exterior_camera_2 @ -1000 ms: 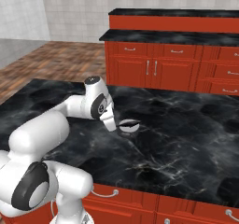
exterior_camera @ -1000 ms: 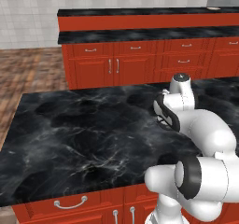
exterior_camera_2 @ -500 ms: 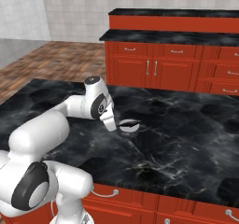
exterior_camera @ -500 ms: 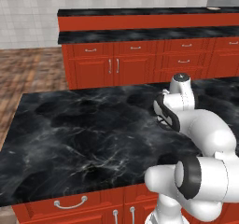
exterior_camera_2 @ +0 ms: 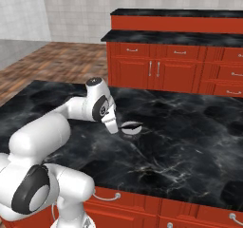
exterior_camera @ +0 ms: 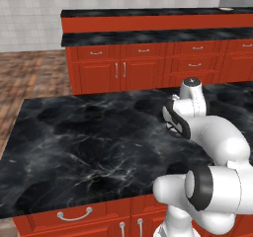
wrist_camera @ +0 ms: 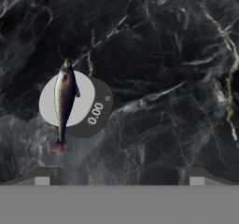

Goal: Take the fish from the fridge and place it on the digital scale on the counter by the fridge. Wait a few seconds for a reading, then move it to the plate on the dining counter.

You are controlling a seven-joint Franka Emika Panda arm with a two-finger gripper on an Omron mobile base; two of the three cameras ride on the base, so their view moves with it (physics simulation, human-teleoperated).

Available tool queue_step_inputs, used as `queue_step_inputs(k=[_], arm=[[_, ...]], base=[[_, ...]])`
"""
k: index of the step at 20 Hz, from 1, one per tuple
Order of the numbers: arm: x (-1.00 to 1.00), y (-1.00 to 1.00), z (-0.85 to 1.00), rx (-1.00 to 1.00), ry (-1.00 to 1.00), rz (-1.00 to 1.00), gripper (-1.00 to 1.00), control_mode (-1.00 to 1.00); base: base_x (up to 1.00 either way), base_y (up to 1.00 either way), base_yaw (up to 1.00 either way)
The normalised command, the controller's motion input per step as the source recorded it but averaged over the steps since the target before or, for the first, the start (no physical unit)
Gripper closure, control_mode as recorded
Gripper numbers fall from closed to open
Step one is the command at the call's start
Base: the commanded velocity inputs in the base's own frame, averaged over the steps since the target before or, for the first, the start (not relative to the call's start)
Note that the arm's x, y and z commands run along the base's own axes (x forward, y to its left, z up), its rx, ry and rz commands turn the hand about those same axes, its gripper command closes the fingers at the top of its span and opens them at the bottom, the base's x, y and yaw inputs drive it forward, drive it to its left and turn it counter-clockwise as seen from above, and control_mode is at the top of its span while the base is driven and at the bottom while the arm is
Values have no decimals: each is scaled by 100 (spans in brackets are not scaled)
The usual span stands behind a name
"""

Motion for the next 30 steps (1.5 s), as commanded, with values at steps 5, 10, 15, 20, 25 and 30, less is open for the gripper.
queue_step_inputs(k=[5,10,15,20,25,30], arm=[[11,-13,0,3,0,0,-100,-100],[37,-30,-3,12,1,0,-100,-100],[47,-15,-6,13,2,0,-100,-100],[51,0,-24,10,16,0,-100,-100],[48,0,-42,4,21,0,-100,-100],[39,0,-35,2,12,0,-100,-100]], base=[[0,0,0],[0,0,0],[0,0,0],[0,0,0],[0,0,0],[0,0,0]])
